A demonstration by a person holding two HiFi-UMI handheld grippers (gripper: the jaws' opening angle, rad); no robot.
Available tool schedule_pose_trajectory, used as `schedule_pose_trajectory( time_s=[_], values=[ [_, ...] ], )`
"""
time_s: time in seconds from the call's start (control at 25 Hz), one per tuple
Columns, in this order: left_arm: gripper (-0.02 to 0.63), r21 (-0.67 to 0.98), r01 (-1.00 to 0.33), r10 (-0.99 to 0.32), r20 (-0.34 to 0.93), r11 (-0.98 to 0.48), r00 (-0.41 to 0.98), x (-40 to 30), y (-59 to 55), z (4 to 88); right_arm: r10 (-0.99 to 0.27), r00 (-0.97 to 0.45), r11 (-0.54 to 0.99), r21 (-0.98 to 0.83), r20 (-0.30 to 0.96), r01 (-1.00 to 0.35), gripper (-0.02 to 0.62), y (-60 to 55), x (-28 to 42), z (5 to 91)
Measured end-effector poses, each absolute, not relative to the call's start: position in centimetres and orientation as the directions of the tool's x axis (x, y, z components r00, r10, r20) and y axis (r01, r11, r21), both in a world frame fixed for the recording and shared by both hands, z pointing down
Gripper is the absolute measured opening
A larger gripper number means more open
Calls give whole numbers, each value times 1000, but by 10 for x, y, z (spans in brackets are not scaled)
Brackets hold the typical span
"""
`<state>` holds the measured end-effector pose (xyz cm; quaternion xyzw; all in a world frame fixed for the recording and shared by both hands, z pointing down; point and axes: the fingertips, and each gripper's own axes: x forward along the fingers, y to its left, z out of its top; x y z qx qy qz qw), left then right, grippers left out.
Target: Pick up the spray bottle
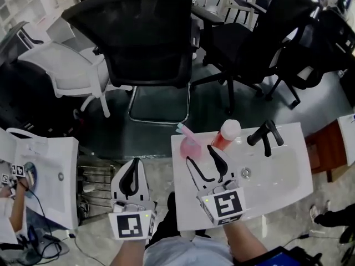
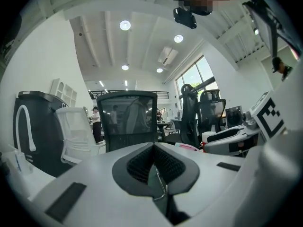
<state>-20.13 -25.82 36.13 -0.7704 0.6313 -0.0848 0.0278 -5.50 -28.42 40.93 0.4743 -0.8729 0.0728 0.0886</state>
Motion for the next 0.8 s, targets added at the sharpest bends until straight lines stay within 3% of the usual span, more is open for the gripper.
schedule_pose_trajectory(
  time_s=[0.8],
  values=[
    [15, -116, -964, -959, 182, -239, 216, -226, -315, 408, -826, -478, 491, -37, 298, -871, 278, -340, -68, 452]
  ],
)
